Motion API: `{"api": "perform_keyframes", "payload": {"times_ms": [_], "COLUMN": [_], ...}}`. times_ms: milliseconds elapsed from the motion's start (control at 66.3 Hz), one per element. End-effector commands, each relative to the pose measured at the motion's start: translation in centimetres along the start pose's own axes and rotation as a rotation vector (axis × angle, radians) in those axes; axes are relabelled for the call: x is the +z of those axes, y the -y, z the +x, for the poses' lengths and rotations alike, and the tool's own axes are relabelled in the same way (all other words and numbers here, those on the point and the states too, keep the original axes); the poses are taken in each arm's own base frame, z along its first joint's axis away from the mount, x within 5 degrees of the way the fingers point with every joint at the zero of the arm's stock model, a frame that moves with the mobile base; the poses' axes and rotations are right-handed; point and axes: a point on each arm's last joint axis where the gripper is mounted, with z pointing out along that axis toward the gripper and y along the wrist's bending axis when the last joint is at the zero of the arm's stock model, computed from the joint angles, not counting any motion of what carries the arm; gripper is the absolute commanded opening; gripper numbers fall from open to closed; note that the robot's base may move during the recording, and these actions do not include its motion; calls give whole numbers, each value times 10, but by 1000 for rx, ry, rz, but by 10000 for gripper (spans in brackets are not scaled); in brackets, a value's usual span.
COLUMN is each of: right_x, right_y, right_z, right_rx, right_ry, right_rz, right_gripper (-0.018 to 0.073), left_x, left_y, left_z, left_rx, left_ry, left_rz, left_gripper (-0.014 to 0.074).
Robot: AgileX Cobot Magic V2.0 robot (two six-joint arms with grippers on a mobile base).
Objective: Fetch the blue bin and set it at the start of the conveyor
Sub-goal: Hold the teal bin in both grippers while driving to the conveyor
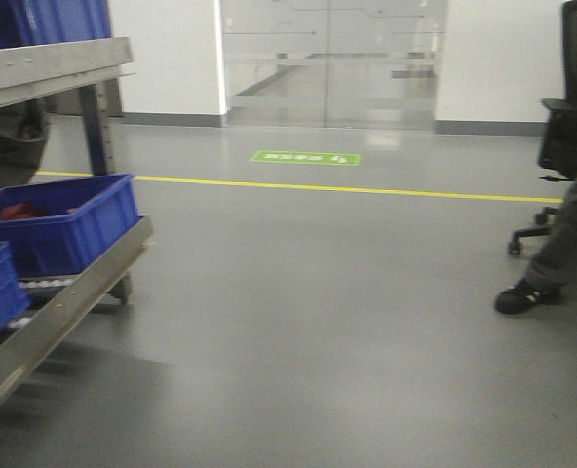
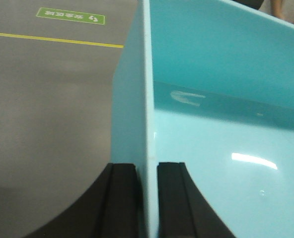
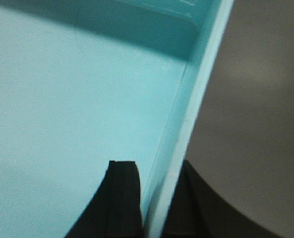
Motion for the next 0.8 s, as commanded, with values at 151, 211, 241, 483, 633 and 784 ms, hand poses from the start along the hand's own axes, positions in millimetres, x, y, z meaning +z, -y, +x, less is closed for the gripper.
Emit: {"api": "perform_keyframes", "payload": {"times_ms": [151,211,241,483,633,784], "right_x": [-7,-7,-7,-7,-7,-7], "right_y": [4,4,4,4,4,4], "right_z": [-3,-3,-3,-3,-3,-3], "right_rx": [-54,-54,-54,-54,-54,-54], "right_ry": [24,24,24,24,24,24], "right_rz": [37,37,37,37,37,37], "right_gripper": [-151,-151,-151,-151,-151,-151], "left_x": [-11,-11,-11,-11,-11,-11], "left_y": [1,1,1,1,1,1], "left_z": [-14,-14,-14,-14,-14,-14], "left_rx": [-22,-22,-22,-22,-22,-22], "left_ry": [106,106,106,106,106,106], "left_rz": [20,20,20,20,20,20], "left_gripper": [-111,-111,-111,-111,-111,-111]}}
